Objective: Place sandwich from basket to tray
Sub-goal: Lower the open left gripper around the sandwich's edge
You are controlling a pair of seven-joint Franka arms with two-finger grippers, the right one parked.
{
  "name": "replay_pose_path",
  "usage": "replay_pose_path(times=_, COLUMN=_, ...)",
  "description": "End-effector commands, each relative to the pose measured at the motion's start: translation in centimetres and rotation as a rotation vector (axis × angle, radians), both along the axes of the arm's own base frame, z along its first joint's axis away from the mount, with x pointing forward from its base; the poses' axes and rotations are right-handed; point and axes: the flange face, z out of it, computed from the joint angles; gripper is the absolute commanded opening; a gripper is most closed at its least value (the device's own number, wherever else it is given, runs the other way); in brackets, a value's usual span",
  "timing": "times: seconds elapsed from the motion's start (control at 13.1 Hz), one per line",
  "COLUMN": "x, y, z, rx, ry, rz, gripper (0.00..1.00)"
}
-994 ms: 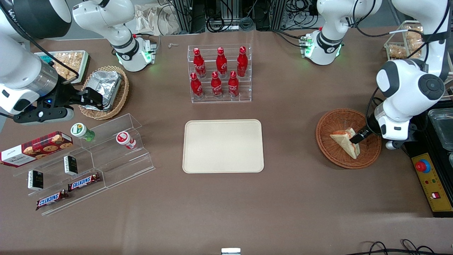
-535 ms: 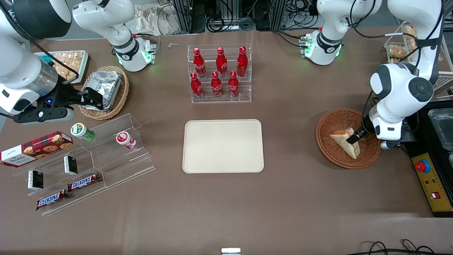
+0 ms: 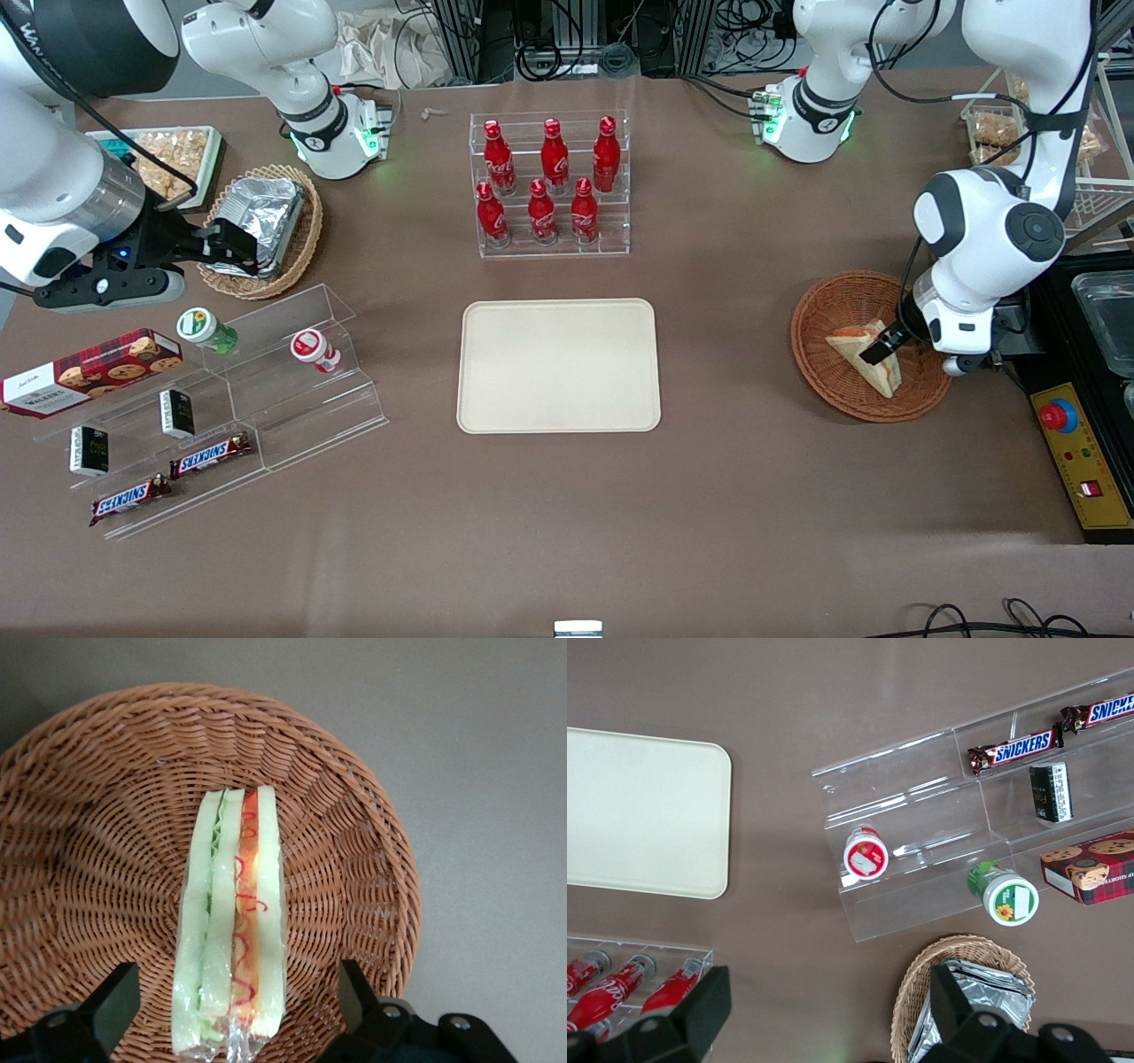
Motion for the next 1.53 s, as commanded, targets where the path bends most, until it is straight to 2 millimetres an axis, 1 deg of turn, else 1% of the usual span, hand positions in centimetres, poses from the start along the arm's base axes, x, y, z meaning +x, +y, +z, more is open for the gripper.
replay_pose_path(times=0.0, x=-0.4, y=-0.2, z=-1.1, rx=-0.006, ry=-0.023, rz=0.025, gripper=1.0)
replay_pose_path(times=0.38, x=-1.2, y=-0.3, z=-2.7, rx=0.003, ry=-0.041, rz=0.027, gripper=1.0)
replay_pose_path(times=0.61, x=-1.4, y=-0.3, z=-2.9, rx=0.004, ry=-0.047, rz=0.028, gripper=1.0)
replay_pose_path(times=0.76, x=-1.7, y=-0.2, z=-3.5, rx=0.008, ry=-0.053, rz=0.029, gripper=0.99)
replay_pose_path(times=0.99, x=-2.1, y=-0.2, z=-4.6, rx=0.014, ry=-0.065, rz=0.034, gripper=0.99)
replay_pose_path(times=1.15, x=-2.2, y=-0.3, z=-4.8, rx=0.013, ry=-0.067, rz=0.034, gripper=0.99)
replay_pose_path(times=1.22, x=-2.2, y=-0.1, z=-4.8, rx=0.014, ry=-0.068, rz=0.037, gripper=0.97)
replay_pose_path(times=1.3, x=-2.2, y=-0.3, z=-4.8, rx=0.014, ry=-0.068, rz=0.032, gripper=0.82)
replay_pose_path(times=1.45, x=-2.2, y=-0.5, z=-4.9, rx=0.014, ry=-0.065, rz=0.026, gripper=0.19)
